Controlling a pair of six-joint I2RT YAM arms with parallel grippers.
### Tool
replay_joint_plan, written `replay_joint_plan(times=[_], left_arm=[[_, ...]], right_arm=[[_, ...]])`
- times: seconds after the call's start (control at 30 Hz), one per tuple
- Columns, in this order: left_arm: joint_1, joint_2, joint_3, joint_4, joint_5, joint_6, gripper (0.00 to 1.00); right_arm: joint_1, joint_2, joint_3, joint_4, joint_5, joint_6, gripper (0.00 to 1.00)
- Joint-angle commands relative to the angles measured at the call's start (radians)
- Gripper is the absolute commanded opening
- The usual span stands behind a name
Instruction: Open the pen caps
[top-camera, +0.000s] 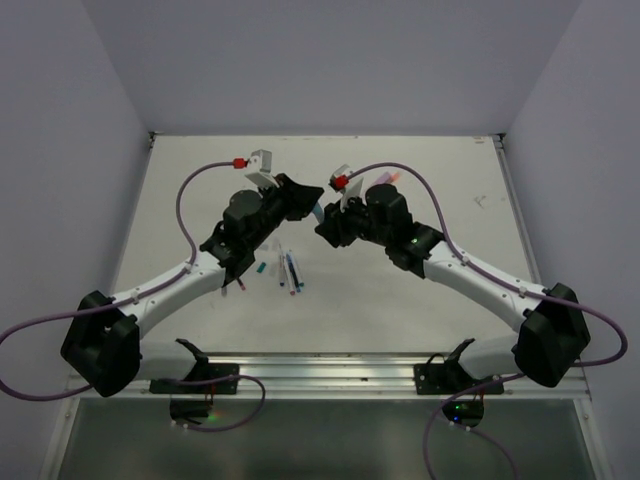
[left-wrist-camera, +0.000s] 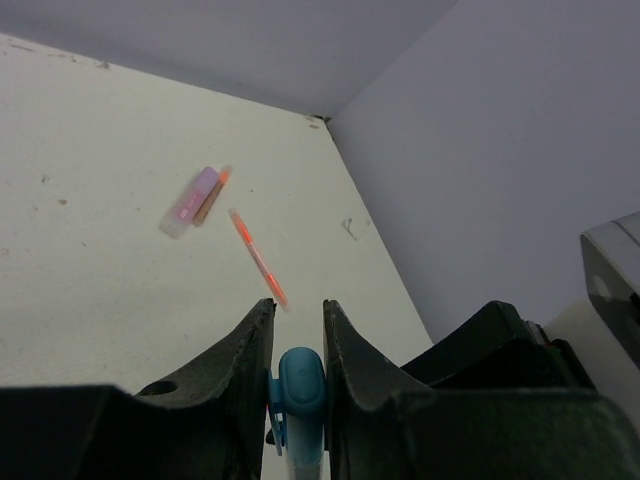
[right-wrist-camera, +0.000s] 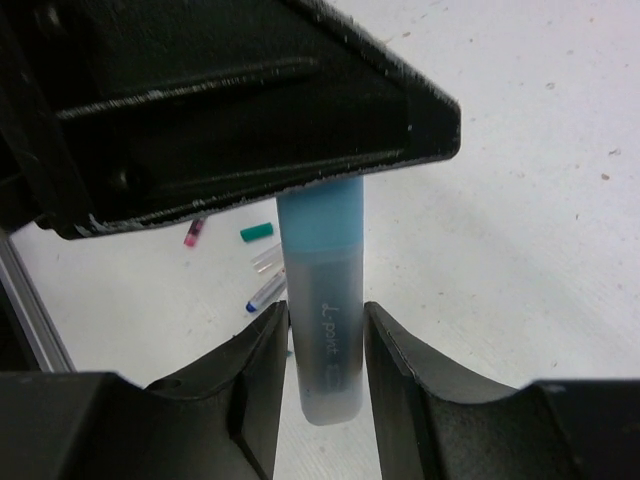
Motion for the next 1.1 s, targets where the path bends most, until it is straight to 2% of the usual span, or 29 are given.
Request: replay_joint_plan(times=[0.0,0.17,0.27,0.33,0.37,0.43,0.47,0.5,0.63,0.8,0.87,1.07], left_arm=[[-0.002,-0.04,-0.01,0.121,0.003,0.007,0.0],[0.0,-0.042,-0.007,0.137,0.014,-0.004,0.0],[0.0,-0.04,-0.008,0.132,0.017,-0.001,0.0],[0.0,-0.042,-0.01,0.129,0.017,-0.001,0.0],[0.001,-0.042,-0.011,0.126,0.018,-0.004,0.0],[0.001,-0.042,-0.011,0.108,0.012,-0.005,0.0],[0.001,-0.04,-0.01,0.1,0.009,-0.005,0.05],[0.001,-0.037,-0.004,0.091,0.006,-0.005,0.15],[0.0,-0.014,0.026,0.052,0.006,0.002,0.32],[0.0,0.007,0.046,0.035,0.014,0.008,0.33],[0.0,0.007,0.053,0.023,0.011,0.008,0.38],[-0.004,0.022,0.07,0.0,0.008,-0.004,0.39]], right_arm=[[-0.003,-0.017,-0.015,0.028,-0.056,-0.008,0.41],[-0.003,-0.008,-0.02,0.02,-0.056,-0.017,0.43],[-0.003,-0.006,-0.019,0.027,-0.053,-0.02,0.38],[-0.003,-0.005,-0.012,0.024,-0.049,-0.022,0.28],[-0.003,-0.005,-0.011,0.025,-0.041,-0.025,0.16],[-0.003,-0.006,-0.005,0.017,-0.026,-0.029,0.07],[-0.003,-0.005,0.0,0.016,-0.009,-0.039,0.01],[-0.003,-0.005,0.004,0.016,-0.006,-0.04,0.0],[-0.003,-0.005,0.021,-0.019,0.008,-0.048,0.0],[-0.003,0.0,0.026,-0.022,0.016,-0.048,0.0],[-0.003,0.0,0.031,-0.03,0.026,-0.048,0.0],[0.0,0.011,0.04,-0.033,0.04,-0.046,0.0]])
